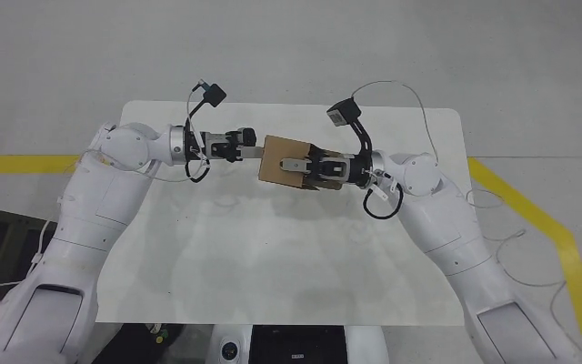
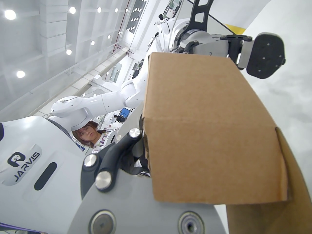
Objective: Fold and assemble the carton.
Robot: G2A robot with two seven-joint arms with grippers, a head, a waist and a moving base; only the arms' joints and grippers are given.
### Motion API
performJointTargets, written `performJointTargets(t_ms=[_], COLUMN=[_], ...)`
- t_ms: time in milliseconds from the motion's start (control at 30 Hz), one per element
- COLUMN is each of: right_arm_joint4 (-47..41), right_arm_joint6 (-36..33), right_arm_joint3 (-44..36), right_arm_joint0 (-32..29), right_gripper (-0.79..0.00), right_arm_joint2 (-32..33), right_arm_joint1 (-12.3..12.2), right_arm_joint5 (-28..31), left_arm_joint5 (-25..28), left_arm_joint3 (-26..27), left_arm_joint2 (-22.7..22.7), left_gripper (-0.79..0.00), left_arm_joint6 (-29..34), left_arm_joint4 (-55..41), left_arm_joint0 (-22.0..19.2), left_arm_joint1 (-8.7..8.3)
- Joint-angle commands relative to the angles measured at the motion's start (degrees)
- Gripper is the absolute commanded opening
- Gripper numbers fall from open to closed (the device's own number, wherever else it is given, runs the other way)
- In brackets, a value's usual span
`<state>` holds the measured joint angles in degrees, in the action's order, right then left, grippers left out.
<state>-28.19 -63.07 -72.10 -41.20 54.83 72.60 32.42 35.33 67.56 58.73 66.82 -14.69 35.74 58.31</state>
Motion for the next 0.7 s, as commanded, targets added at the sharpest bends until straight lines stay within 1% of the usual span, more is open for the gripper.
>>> performJointTargets(t_ms=[0,333,500,667], right_arm_joint4=[-0.4,-2.6,-4.1,-4.6], right_arm_joint6=[-0.2,-0.9,-2.1,-3.2], right_arm_joint3=[0.4,2.0,2.1,2.2], right_arm_joint0=[0.2,0.6,0.1,-0.2], right_gripper=[-0.785,-0.785,-0.785,-0.785], right_arm_joint2=[-0.3,-0.5,0.0,0.5], right_arm_joint1=[0.2,0.7,0.6,0.5], right_arm_joint5=[0.3,1.9,2.3,2.1], left_arm_joint5=[0.1,0.9,2.4,4.2], left_arm_joint3=[-0.1,-1.0,-0.4,-0.4], left_arm_joint2=[0.0,-0.6,-1.3,-2.5], left_gripper=[0.0,0.0,0.0,0.0], left_arm_joint6=[0.3,1.1,-0.3,-2.0], left_arm_joint4=[-0.3,-2.2,-2.7,-1.2], left_arm_joint0=[-0.1,-0.2,0.0,0.0], left_arm_joint1=[0.0,0.21,0.17,-0.19])
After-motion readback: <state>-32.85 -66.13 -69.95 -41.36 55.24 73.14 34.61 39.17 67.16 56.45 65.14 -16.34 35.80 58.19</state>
